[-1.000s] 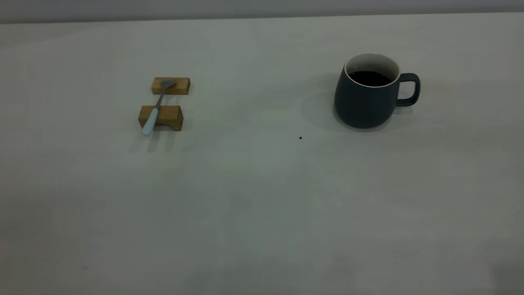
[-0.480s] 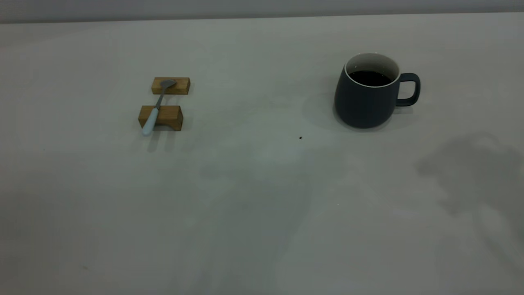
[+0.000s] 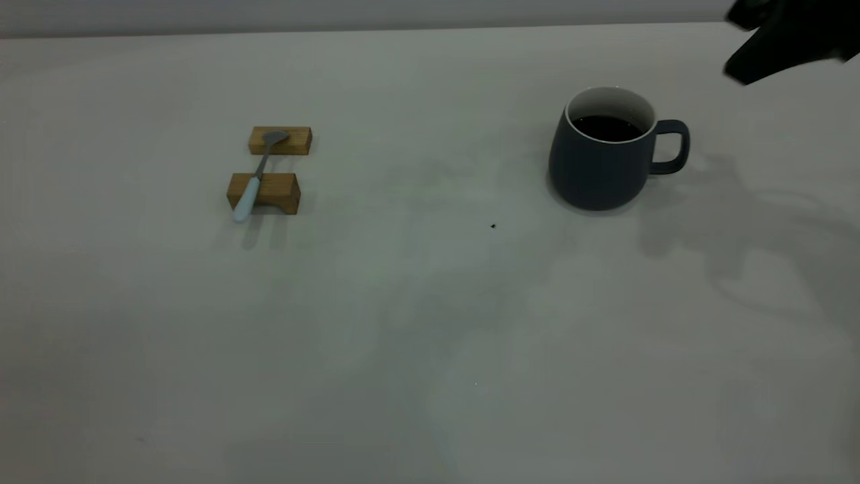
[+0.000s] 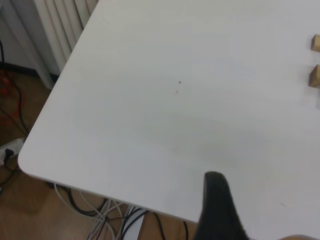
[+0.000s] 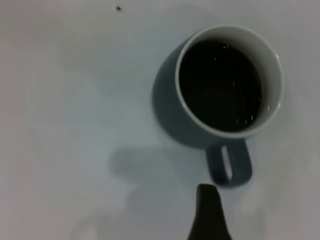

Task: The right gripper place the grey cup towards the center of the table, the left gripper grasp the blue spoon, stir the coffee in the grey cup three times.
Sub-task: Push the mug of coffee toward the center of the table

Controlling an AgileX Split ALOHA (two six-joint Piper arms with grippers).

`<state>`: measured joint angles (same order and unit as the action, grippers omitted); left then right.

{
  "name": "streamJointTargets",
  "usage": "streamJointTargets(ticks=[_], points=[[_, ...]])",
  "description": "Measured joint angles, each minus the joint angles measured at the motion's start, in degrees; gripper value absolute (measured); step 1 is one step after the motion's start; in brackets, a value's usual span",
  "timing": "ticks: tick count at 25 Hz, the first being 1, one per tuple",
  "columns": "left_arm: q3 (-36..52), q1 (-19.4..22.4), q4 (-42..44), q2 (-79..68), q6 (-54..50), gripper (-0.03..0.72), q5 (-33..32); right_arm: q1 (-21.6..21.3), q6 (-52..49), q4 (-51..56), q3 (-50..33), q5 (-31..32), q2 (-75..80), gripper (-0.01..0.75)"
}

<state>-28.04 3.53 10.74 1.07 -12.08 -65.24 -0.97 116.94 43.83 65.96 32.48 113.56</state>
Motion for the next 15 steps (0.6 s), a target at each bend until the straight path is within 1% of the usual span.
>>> streamJointTargets(ticks=[2, 4, 15], points=[[0.0, 0.0, 0.0, 0.0, 0.0, 0.572, 0.0, -0.06, 3.23, 0.64, 2.74, 0.11, 3.73, 0.592], [0.0, 0.0, 0.0, 0.0, 0.0, 0.572, 0.0, -0.22, 4.41, 0.75, 5.22, 0.16, 7.07, 0.592], [0.0, 0.0, 0.0, 0.0, 0.0, 0.572, -0.01, -1.23, 4.97, 1.17, 15.99, 1.05, 19.88, 0.592]])
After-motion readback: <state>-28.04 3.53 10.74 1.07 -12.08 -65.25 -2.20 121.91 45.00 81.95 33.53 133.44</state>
